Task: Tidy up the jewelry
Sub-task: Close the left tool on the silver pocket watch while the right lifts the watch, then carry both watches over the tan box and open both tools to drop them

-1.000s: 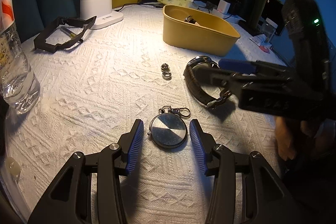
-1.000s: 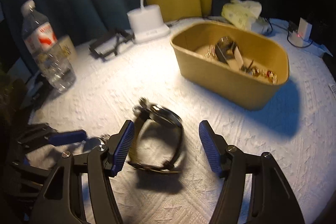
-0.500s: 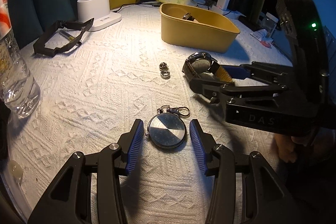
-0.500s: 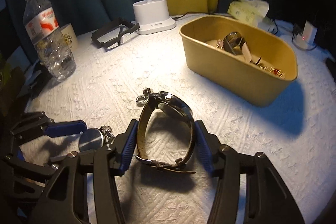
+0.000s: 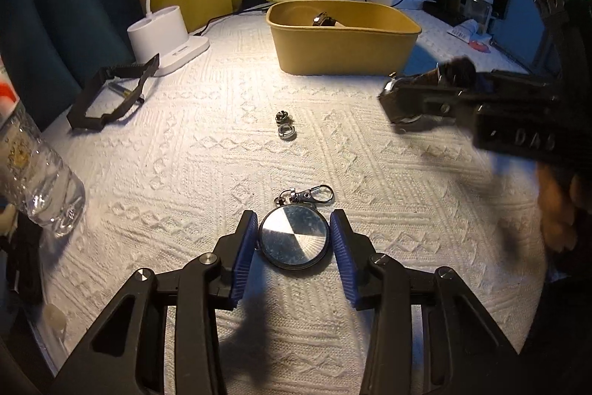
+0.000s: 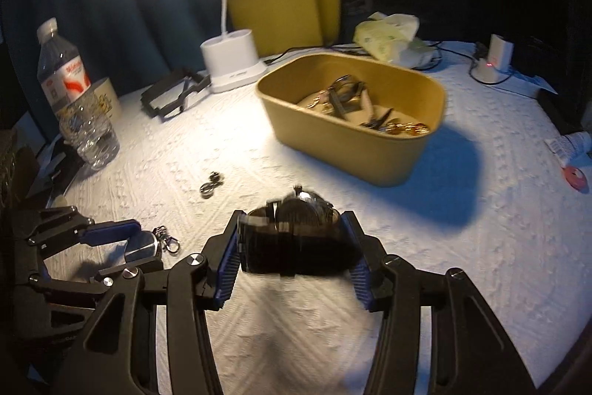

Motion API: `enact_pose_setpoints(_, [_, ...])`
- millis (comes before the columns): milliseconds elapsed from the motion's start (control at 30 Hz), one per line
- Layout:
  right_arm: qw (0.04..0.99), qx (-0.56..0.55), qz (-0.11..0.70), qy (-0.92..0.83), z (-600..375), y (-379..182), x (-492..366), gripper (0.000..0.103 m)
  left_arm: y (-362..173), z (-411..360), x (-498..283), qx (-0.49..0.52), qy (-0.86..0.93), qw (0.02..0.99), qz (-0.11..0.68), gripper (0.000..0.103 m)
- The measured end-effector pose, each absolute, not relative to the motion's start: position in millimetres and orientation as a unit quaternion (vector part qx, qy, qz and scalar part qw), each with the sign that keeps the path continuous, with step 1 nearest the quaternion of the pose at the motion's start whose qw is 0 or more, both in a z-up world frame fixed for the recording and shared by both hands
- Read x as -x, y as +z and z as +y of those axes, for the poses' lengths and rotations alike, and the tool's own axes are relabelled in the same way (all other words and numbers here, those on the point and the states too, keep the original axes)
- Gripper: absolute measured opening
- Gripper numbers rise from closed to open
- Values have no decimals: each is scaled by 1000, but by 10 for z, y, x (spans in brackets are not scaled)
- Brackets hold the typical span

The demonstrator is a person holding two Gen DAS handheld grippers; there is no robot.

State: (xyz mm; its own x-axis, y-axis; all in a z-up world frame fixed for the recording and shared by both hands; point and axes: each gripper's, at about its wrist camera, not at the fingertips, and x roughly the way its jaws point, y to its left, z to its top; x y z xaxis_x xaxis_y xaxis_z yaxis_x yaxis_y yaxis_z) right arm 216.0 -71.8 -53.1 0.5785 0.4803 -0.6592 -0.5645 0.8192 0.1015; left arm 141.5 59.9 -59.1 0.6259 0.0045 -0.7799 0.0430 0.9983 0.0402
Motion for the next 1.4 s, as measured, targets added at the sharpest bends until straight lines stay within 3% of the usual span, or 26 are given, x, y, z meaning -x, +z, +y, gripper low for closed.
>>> enact_pose_setpoints(733, [913,24,300,276,-1255,-202,-2198,49,29,225,-1705,-25,-45,935,351,42])
enact_pose_setpoints(1400, [918,-1,283,277,-1240,-104,-2618,49,174,298,-2426,-18,-57,947,317,42])
